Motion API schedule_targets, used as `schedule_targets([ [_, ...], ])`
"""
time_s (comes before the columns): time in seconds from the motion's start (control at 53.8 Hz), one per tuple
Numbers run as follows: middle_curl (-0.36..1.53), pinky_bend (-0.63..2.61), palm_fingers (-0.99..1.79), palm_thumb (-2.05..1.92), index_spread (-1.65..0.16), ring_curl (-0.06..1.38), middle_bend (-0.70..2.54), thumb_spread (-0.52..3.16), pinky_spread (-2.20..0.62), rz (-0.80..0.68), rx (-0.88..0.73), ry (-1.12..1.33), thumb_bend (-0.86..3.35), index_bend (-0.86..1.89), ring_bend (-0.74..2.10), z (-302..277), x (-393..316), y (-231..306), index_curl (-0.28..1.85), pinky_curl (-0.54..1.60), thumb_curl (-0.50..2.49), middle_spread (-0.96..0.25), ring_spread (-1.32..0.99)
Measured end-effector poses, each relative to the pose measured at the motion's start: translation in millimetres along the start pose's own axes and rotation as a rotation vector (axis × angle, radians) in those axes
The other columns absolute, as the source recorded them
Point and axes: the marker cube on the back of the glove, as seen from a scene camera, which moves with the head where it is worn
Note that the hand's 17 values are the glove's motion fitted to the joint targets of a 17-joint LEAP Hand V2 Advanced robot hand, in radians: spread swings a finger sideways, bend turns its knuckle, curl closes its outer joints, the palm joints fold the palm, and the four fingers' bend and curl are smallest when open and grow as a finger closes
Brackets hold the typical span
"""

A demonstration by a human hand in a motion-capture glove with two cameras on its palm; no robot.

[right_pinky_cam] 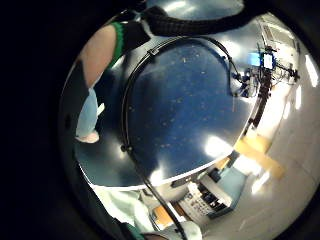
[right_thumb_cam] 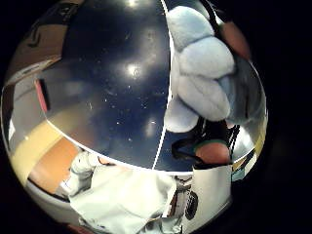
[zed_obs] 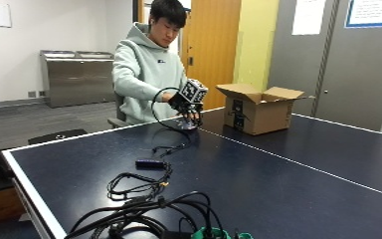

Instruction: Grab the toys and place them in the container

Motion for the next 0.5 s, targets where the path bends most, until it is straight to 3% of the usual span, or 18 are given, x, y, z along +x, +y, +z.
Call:
schedule_targets([
  [0.298, 0.32, 0.85, -0.20, 0.38, -0.24, 0.26, 0.13, 1.36, 0.03, 0.005, 0.025, 0.004, 0.15, 0.12, 0.21, -4, 15, 3, 0.39, 0.35, 0.40, -0.03, -0.01],
  [0.428, 0.28, 0.86, -0.23, 0.34, -0.24, 0.26, 0.11, 1.33, 0.03, -0.005, 0.005, -0.017, 0.09, 0.12, 0.18, 1, 32, -10, 0.34, 0.36, 0.38, -0.03, 0.00],
  [0.502, 0.25, 0.80, -0.15, 0.36, -0.27, 0.24, 0.08, 1.34, 0.03, -0.022, 0.039, -0.037, 0.09, 0.29, 0.13, 9, 21, -9, 0.39, 0.35, 0.38, -0.03, 0.00],
])
